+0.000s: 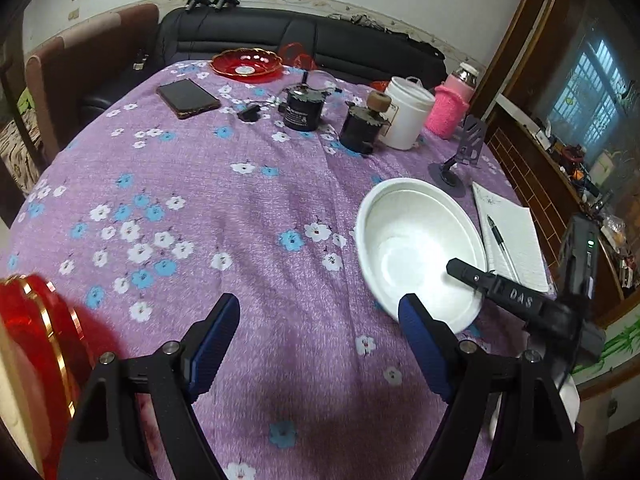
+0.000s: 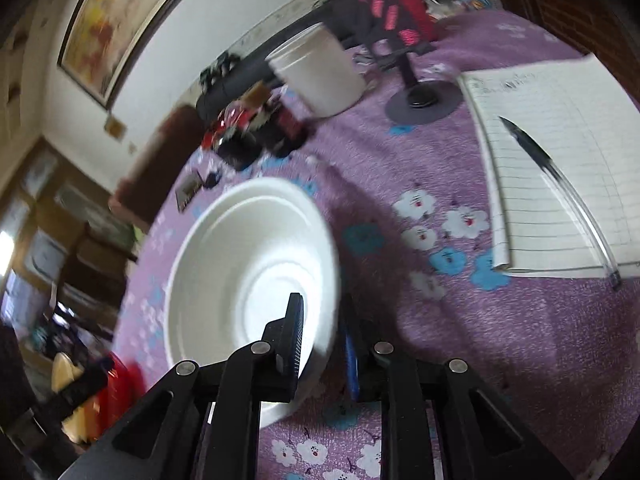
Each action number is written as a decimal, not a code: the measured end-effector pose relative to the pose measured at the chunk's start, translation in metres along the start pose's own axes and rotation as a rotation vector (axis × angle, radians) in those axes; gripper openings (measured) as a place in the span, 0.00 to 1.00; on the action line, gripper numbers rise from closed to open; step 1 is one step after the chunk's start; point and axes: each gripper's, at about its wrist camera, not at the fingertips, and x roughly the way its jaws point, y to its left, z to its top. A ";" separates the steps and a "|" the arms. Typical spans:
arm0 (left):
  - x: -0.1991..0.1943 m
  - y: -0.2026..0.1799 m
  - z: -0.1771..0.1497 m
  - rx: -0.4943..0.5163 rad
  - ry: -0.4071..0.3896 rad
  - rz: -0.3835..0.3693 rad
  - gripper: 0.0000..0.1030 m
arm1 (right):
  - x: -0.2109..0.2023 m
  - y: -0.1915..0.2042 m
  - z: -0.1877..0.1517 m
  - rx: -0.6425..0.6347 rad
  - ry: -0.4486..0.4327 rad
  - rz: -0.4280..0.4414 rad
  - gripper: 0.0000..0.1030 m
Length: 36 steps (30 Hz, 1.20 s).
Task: Organize plates and bowls
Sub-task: 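Grasp the white paper bowl rim with both tools, then carry the white bowl with both tools and lower it onto the beige bowl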
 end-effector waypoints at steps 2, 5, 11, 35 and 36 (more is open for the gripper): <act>0.010 -0.006 0.006 0.022 0.001 -0.001 0.76 | 0.000 0.004 -0.001 -0.018 0.002 -0.004 0.19; 0.023 -0.013 0.016 0.042 0.006 0.003 0.66 | 0.002 0.005 -0.004 -0.022 0.009 -0.005 0.19; 0.062 -0.023 0.036 0.058 0.048 0.028 0.65 | 0.010 0.001 -0.002 -0.017 0.027 -0.024 0.19; 0.074 -0.034 0.033 0.083 0.061 0.042 0.08 | 0.005 0.017 -0.003 -0.059 -0.010 0.038 0.20; 0.070 -0.034 0.032 0.086 0.053 0.047 0.08 | 0.003 0.019 -0.004 -0.063 -0.018 0.046 0.20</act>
